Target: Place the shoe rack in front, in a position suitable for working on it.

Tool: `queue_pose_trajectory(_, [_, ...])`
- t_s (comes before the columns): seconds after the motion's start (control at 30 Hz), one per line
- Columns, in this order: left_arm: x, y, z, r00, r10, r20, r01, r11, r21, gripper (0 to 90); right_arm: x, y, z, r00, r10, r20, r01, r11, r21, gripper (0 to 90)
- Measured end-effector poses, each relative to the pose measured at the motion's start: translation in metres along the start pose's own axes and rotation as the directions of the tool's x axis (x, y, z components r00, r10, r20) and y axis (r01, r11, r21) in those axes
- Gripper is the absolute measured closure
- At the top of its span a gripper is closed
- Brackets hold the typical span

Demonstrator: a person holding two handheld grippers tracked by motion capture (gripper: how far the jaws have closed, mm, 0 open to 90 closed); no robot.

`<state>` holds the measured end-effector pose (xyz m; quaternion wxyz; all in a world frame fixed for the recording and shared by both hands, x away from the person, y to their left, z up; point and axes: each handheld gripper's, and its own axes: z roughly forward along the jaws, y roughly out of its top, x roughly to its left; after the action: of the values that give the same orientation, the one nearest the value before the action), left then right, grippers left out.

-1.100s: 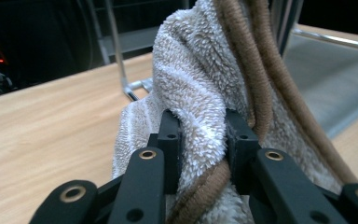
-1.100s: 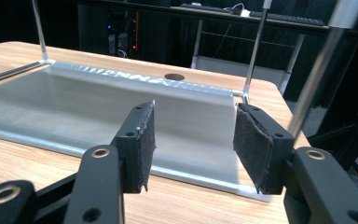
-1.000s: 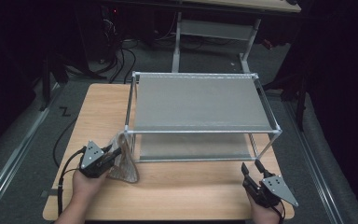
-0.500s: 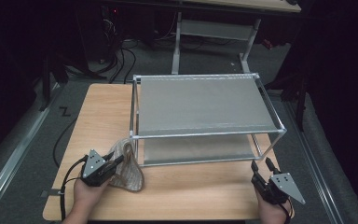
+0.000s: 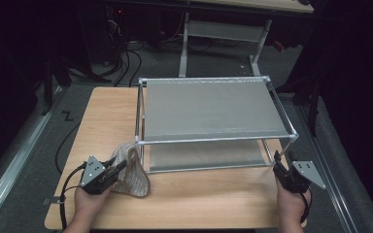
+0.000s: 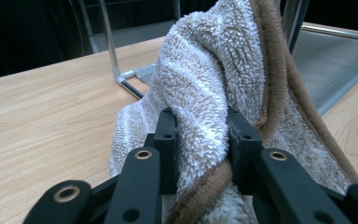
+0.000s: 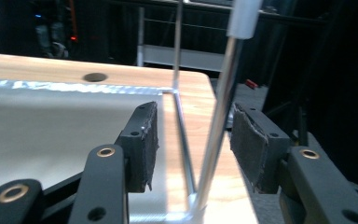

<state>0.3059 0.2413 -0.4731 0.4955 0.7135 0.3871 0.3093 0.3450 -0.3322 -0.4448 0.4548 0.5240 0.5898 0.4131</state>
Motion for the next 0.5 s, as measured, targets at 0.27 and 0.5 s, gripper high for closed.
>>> queue_pose_trajectory(0.27, [0.0,0.001,0.0,0.9999,-0.011,0.006,0.011,0.9999,-0.004,69.9,-0.01,0.007,0.022,0.9991,0.027,0.034,-0.027,0.999,0.02,65.6])
queue_pose_trajectory(0.5, [0.003,0.0,-0.004,1.0,-0.005,0.006,0.005,1.0,0.004,70.0,-0.003,0.008,0.022,0.999,0.027,0.036,-0.028,0.999,0.018,80.3])
